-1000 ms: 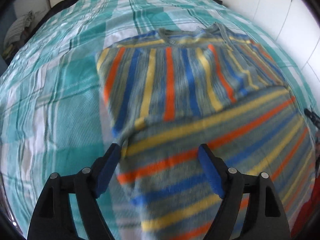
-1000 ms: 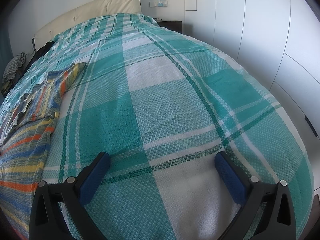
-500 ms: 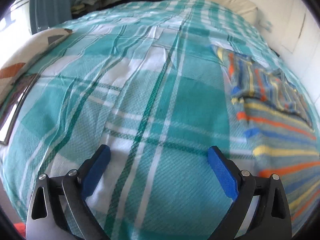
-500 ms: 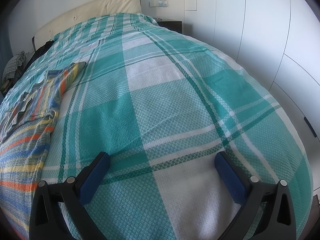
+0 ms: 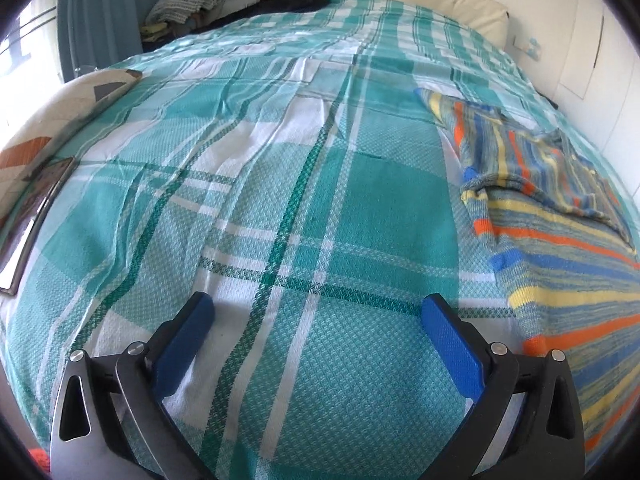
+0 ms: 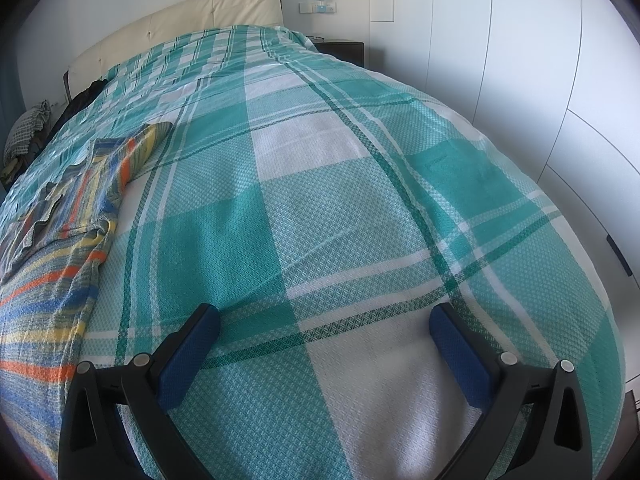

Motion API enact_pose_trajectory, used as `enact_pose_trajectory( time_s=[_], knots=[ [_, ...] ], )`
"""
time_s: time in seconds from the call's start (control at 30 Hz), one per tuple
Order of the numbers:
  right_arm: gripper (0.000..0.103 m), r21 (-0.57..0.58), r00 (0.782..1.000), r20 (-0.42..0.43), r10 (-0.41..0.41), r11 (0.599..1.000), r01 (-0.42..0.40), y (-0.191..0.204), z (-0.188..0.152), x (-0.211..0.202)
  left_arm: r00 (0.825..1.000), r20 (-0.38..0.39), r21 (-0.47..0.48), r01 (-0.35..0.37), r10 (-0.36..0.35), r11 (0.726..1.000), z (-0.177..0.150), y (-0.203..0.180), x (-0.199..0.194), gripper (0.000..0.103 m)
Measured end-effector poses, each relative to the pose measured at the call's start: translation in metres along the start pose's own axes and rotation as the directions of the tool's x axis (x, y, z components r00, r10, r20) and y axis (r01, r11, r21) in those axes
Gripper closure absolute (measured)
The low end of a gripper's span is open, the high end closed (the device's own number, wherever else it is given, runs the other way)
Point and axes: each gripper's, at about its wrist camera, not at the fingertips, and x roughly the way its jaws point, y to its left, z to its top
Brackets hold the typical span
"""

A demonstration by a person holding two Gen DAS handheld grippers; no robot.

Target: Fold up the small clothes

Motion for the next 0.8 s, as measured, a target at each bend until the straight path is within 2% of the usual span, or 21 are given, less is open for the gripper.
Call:
enact_pose_trajectory(
  time_s=[0.8],
  knots=[
    [0.0, -0.001, 1.0, 0.0, -0.001, 1.0, 0.001, -0.0001, 0.0001, 0.0001, 1.0, 0.003, 0.016, -0.03, 0.029, 0.999, 0.0003, -0.001, -0.0011, 0.0]
  ],
)
